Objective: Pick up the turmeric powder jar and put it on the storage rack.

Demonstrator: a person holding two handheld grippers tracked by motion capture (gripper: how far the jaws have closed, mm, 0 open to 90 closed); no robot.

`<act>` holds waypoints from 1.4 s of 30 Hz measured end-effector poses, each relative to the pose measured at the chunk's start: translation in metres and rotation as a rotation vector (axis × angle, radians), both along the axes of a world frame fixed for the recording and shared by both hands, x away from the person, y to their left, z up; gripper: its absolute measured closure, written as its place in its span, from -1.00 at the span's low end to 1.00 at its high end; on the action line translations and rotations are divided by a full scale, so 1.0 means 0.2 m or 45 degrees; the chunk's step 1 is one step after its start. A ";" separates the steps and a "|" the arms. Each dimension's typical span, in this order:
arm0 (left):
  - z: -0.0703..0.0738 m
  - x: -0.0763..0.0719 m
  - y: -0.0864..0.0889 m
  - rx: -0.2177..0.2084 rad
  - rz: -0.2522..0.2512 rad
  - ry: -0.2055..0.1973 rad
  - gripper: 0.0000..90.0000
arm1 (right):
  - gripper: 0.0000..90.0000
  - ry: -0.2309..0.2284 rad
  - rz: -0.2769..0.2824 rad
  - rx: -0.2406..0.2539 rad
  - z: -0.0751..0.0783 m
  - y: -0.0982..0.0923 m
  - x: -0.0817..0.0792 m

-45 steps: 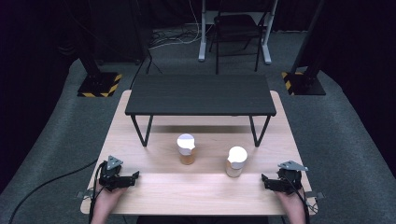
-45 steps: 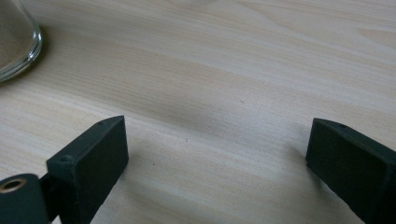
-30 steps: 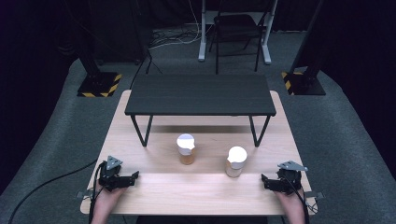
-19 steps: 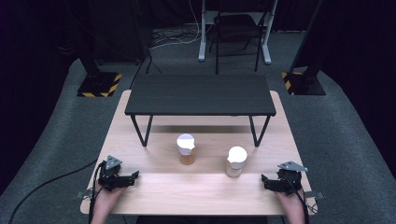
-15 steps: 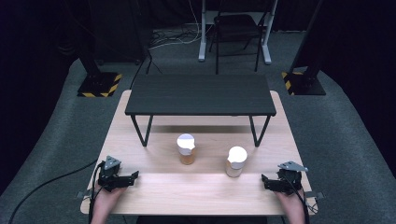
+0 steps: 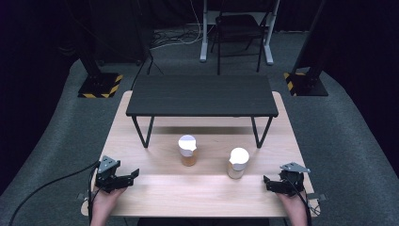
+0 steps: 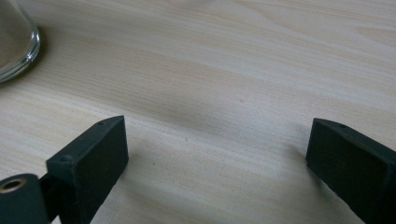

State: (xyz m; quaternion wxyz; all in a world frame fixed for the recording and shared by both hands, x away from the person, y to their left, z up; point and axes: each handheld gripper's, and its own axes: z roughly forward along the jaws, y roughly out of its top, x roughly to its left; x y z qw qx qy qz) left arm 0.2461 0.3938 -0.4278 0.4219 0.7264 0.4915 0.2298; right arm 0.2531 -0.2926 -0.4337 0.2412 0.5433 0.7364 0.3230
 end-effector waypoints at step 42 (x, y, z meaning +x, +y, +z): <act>0.20 0.11 -0.38 0.002 -0.307 -0.116 -0.78 | -0.90 0.000 -0.003 0.001 0.00 0.00 0.00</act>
